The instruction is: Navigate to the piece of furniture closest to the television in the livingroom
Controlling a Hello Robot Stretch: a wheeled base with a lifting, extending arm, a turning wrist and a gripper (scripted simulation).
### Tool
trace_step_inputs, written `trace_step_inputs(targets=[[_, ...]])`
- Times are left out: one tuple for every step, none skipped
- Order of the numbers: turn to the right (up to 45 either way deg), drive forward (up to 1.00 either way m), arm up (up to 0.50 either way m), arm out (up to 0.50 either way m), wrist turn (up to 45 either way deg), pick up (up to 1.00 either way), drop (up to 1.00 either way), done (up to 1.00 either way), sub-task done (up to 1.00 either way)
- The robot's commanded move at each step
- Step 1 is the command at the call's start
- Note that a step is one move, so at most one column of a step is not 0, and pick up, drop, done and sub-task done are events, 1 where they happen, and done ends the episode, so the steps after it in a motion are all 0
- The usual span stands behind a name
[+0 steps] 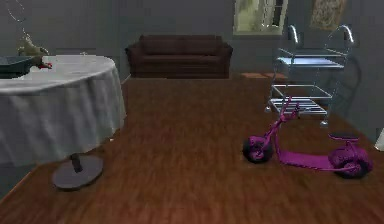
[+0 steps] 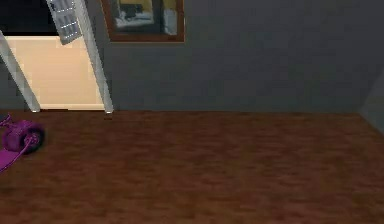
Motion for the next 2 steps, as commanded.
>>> trace_step_inputs(targets=[[0.0,1.0,0.0,0.0,0.0,0.0,0.0,0.0,0.0],[0.0,1.0,0.0,0.0,0.0,0.0,0.0,0.0,0.0]])
